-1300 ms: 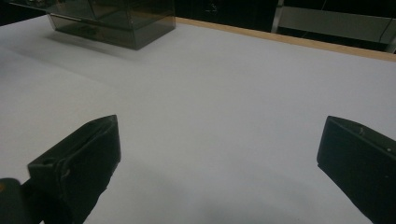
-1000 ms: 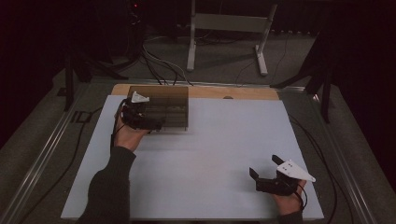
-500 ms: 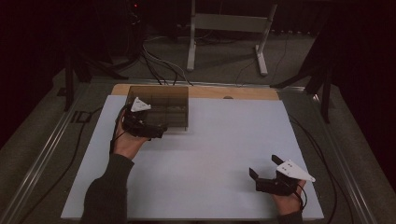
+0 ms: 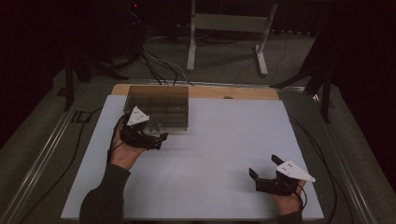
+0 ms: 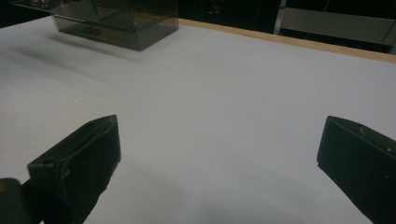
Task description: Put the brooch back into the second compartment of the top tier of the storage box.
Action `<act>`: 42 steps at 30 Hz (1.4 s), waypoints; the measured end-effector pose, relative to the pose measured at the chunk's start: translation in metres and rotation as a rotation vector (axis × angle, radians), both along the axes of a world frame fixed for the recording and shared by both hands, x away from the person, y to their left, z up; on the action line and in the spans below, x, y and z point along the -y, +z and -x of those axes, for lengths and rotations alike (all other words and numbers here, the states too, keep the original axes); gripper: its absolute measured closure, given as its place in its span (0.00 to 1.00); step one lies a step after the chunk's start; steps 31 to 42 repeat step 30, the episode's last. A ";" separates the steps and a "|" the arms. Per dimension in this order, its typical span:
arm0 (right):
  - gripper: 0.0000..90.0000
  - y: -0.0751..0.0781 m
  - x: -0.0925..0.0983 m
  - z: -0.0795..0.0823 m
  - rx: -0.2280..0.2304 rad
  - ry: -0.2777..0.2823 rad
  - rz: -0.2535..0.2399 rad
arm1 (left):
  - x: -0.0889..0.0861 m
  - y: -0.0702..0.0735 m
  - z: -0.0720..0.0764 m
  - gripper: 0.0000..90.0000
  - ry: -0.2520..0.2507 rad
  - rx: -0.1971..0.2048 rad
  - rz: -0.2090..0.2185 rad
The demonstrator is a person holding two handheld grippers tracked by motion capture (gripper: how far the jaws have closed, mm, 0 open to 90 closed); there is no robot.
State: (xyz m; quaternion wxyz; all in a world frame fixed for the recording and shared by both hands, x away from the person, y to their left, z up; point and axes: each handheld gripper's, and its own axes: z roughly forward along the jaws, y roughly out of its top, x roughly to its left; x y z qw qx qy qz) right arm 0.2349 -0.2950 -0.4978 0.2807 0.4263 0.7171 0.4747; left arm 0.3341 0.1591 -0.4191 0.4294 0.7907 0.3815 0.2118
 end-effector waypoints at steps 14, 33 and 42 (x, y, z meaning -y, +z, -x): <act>0.00 0.001 -0.001 0.001 0.008 0.007 -0.005 | -0.017 -0.039 0.051 0.00 0.010 0.107 0.074; 0.00 0.001 -0.004 0.003 0.014 0.018 -0.012 | -0.053 -0.069 0.082 0.00 0.110 0.174 0.149; 0.00 0.001 -0.004 0.003 0.014 0.018 -0.012 | -0.053 -0.069 0.082 0.00 0.110 0.174 0.149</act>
